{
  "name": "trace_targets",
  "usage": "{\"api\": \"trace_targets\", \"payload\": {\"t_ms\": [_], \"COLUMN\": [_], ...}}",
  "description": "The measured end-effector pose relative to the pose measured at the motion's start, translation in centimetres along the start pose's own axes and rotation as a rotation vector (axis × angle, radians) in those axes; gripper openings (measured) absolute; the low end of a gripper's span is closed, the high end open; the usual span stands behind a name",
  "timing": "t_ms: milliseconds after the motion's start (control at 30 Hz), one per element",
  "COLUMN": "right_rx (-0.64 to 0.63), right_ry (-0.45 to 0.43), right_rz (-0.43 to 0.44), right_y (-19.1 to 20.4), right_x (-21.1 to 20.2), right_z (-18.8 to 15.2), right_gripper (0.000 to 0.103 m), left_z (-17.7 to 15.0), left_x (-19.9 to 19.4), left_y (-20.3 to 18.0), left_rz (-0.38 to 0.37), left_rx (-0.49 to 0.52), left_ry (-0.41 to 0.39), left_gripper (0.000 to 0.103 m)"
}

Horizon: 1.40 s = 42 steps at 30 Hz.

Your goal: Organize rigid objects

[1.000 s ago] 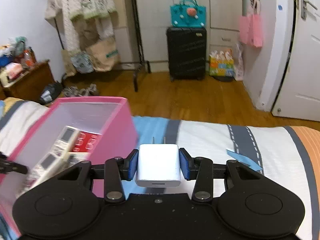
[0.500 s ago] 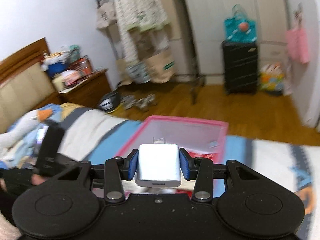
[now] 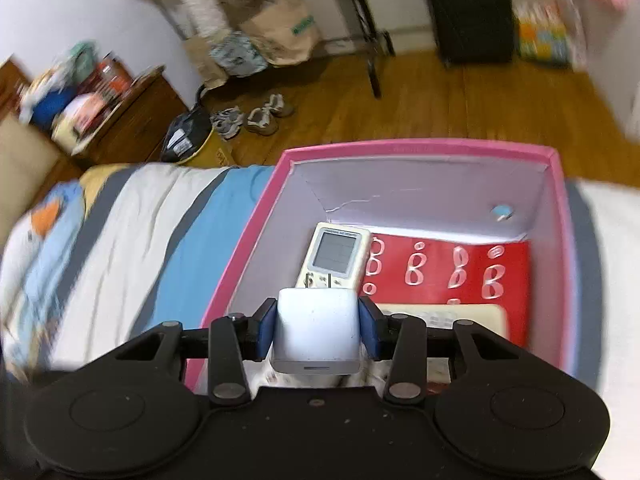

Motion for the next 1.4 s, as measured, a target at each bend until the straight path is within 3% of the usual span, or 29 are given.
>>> {"api": "trace_targets", "payload": {"t_ms": [267,467,600,733,933,1100,1267,1333,1400], "right_rx": [0.122,0.159,0.143,0.041,-0.103,-0.14,-0.173,-0.166,-0.149], "right_ry": [0.018,-0.017,-0.055,-0.115,-0.195,-0.249,-0.309,-0.318,-0.323], "right_rz": [-0.048,0.022,0.031,0.035,-0.012,-0.058,-0.094,-0.051,0.001], "right_y": [0.2,-0.1,-0.1,0.6,0.6,0.0,-0.5,-0.8,-1.3], "right_x": [5.1,4.7,1.7,-2.2,-7.3,-10.3,-13.5,-14.7,-16.0], "right_z": [1.8,1.9,1.1,-0.9,-5.5,-8.3,-10.9,-11.8,-12.7], "right_gripper": [0.048,0.051,0.051,0.051,0.051,0.052,0.052,0.054,0.054], "left_z": [0.0,0.0,0.0,0.1,0.0,-0.5,-1.4,-2.0,-2.7], "left_x": [0.0,0.0,0.0,0.0,-0.1,-1.2,-3.1,-3.8,-4.5], "left_y": [0.2,0.3,0.1,0.1,-0.2,-0.7,-1.5,-1.6,-1.7], "left_rz": [-0.017,-0.029,-0.029,-0.023,-0.008,0.021,0.134,0.146,0.149], "left_rx": [0.004,0.006,0.01,0.011,0.012,0.023,0.047,0.04,0.031], "left_ry": [0.001,0.001,0.001,0.004,0.005,-0.017,-0.08,-0.092,-0.095], "left_gripper": [0.011,0.012,0.013,0.013,0.013,0.013,0.018,0.021,0.032]}}
Point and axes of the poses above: each gripper's, at about its wrist camera, not at the fingertips, and x roughly the way its jaws point, y to its left, z to its top, the point moved 5 cm from there along x, roughly the way its jaws point, and after that the axes turned 13 degrees about y, right-handed, at the moved point
